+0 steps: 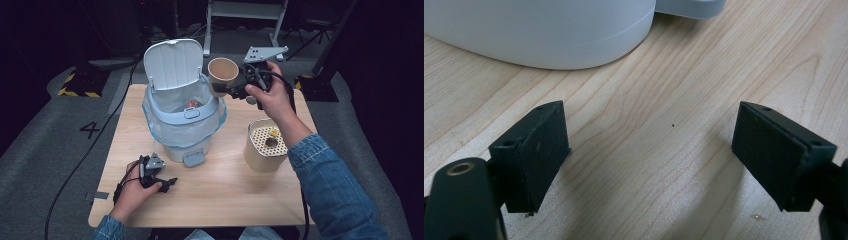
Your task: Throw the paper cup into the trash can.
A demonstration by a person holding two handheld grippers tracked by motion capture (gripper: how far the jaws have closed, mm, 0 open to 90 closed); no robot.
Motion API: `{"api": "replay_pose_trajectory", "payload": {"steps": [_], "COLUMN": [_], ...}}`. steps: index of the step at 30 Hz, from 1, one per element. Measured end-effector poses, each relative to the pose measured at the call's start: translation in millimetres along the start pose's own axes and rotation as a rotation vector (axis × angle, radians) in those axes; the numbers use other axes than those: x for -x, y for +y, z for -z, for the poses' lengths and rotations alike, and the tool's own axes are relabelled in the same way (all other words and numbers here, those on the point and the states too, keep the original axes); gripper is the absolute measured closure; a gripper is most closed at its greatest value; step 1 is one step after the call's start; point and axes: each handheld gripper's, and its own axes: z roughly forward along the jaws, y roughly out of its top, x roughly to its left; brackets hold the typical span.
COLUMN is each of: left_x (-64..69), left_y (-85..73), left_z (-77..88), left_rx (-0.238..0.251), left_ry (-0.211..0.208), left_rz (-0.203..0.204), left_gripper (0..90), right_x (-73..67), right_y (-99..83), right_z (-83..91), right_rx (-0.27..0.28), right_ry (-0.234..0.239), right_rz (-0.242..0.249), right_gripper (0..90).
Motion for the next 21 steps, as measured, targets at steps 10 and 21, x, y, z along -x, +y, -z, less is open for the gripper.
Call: {"api": "replay_pose_trajectory", "payload": {"steps": [10, 21], "left_x": [-1.2, -2.1], "left_y": [0.5, 1.1], "left_z": [-0.1, -1.0], "left_rx": [-0.001, 0.001], "left_ry": [-0.003, -0.009], "left_rz": [-0.01, -0.009], "left_gripper": [15.3, 15.2], "right_x": [-4.3, -8.8], "right_y": [-0.3, -4.3], "right_z": [-36.7, -67.3], "right_rx": [0.038, -0.011], "right_ry": [-0.009, 0.013], "right_rz": [-0.03, -0.049], "right_gripper": [28.0, 27.8]}}
